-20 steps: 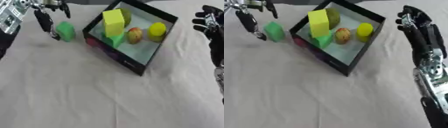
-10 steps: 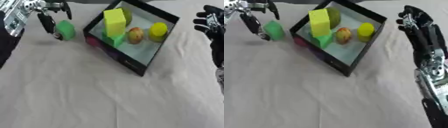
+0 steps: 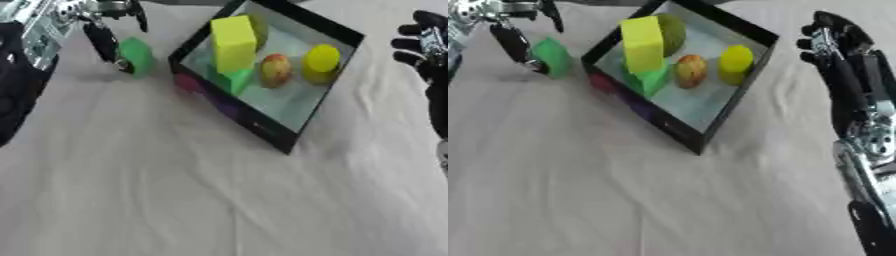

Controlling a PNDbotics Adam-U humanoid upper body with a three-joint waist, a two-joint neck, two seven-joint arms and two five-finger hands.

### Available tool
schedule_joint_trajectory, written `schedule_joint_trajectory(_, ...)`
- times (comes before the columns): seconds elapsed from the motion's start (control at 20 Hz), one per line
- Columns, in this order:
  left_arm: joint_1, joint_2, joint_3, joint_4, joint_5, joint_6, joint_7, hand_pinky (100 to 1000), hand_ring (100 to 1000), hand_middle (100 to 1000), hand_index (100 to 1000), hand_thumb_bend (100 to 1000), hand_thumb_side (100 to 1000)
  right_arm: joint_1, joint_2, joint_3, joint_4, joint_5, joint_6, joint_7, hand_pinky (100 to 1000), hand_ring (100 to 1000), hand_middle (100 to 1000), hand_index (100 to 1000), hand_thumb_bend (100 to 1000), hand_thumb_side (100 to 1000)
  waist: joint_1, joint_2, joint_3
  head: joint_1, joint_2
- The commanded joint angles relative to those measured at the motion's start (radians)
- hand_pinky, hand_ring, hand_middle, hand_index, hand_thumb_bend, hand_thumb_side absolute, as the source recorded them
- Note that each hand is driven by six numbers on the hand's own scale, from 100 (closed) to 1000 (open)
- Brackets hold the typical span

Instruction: Pick up objects on the table and place them in the box.

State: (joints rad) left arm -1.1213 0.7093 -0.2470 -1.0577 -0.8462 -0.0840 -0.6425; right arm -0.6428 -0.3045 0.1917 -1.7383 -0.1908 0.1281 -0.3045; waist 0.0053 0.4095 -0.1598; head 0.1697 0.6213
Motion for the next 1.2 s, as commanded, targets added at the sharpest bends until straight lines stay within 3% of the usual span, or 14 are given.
schedule_joint_trajectory(0.05,-0.025,0.011,0.022,0.008,-0.012,0.0,0.022,792,887,790,748,575,100,-0.019,-0.008,-0.001,-0.023,-0.005,0.001,0.002,805,768,713,826,100,602,-0.002,-0.016,-0.004,0.007,-0.017)
schedule_joint_trajectory(0.3,-0.023,0.001,0.024,0.028,-0.013,-0.008,0.045,779,877,767,729,514,100,-0.022,-0.007,0.001,-0.024,-0.005,0.002,0.004,805,768,714,826,100,604,-0.004,-0.012,-0.007,0.01,-0.02)
schedule_joint_trajectory(0.75,-0.04,0.005,0.022,0.013,-0.002,0.0,0.043,687,760,583,619,404,100,-0.018,-0.014,0.004,-0.022,0.0,0.003,0.005,806,769,715,827,100,612,0.003,-0.018,-0.004,0.007,-0.003)
schedule_joint_trajectory(1.2,-0.136,-0.006,0.001,-0.093,0.05,-0.001,0.048,640,713,554,591,355,100,-0.002,-0.026,0.0,-0.016,0.003,0.002,0.003,805,770,715,827,100,615,0.014,-0.042,0.012,-0.001,0.017)
